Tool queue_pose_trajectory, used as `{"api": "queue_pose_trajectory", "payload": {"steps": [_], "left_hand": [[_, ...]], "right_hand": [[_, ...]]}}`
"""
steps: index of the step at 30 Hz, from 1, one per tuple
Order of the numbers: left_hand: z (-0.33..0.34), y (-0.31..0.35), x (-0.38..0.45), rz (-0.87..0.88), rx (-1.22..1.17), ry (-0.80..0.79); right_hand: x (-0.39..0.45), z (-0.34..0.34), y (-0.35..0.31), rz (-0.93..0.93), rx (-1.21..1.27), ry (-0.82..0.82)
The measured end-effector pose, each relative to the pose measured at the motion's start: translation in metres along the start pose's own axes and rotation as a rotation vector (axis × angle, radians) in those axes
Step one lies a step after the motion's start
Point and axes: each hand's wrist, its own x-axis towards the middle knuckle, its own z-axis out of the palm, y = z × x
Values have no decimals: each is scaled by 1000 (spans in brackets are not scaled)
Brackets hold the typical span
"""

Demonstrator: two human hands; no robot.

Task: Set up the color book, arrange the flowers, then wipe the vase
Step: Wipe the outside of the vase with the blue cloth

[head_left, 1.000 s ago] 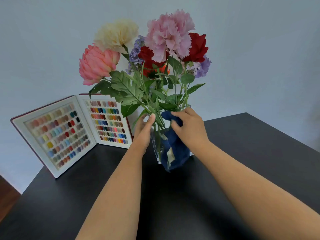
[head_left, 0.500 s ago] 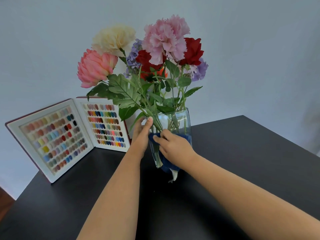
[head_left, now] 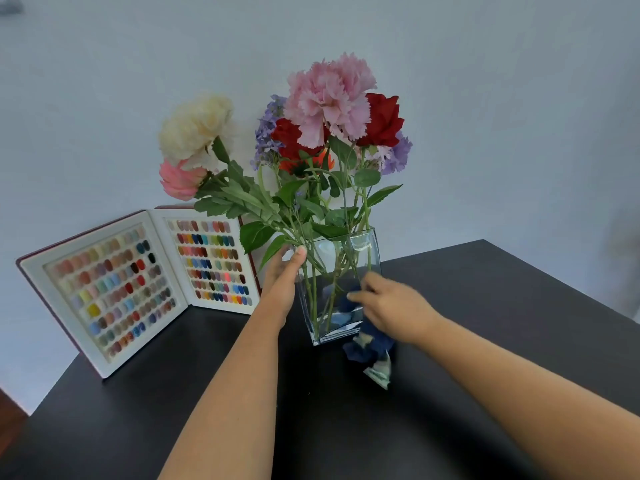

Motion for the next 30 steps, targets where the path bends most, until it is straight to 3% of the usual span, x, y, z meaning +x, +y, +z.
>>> {"api": "queue_pose_trajectory", "payload": {"steps": [4,8,18,24,26,30], "left_hand": [[2,0,-1,-5,-31,-6],[2,0,-1,11,-44,-3],[0,-5,3,38,-6,6],[0,-2,1,28,-10,6],[1,-2,1,36,-13,6],[2,-4,2,26,-29,7]], "right_hand": [[20,-26,18,212,111,318],[39,-28,13,221,137,393],[-6,13,-5,-60,63,94],[-22,18,7,-112,-114,-266],[-20,4,11,-64,-36,-143],[-1,-26,28,223,201,359]]}}
